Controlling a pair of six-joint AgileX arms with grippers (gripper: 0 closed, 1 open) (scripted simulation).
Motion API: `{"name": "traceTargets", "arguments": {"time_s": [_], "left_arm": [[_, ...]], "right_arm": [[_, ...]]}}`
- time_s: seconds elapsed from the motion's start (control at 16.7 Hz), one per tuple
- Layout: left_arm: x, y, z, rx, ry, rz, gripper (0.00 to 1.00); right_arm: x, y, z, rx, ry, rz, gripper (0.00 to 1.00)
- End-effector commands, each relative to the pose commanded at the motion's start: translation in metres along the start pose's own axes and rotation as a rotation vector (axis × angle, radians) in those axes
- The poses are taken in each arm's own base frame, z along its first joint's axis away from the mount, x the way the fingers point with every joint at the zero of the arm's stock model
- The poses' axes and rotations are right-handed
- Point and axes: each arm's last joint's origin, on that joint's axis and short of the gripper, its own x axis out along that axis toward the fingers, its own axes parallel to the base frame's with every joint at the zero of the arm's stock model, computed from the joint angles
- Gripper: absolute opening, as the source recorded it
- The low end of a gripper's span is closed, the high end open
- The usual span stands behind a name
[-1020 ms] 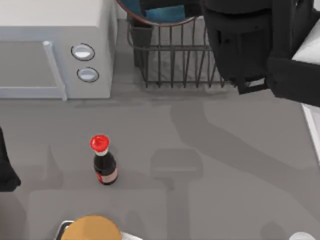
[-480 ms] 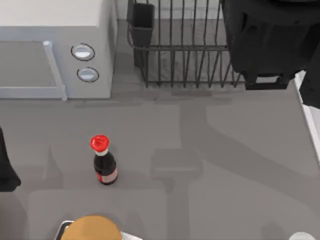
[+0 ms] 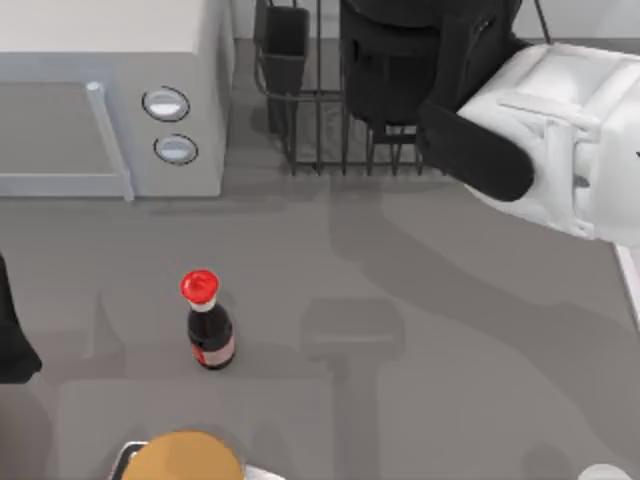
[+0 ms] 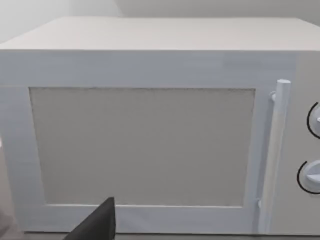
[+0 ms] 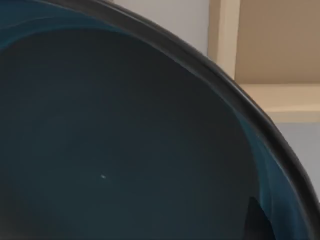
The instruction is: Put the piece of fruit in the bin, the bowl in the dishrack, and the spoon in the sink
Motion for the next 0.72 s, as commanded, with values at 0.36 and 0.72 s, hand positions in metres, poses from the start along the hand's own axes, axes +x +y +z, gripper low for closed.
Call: {"name": "traceTargets", "arguments": {"time_s": [0.36, 0.72], "left_arm": [[0.000, 0.000, 0.000, 0.000, 0.000, 0.000, 1.00], [0.000, 0.000, 0.000, 0.000, 0.000, 0.000, 1.00]], "right_arm": [[0.095, -0.019, -0.105, 0.007, -0.010, 0.007, 0.00], [0.110, -0.031, -0.124, 0.002, -0.004, 0.008, 0.00]]}}
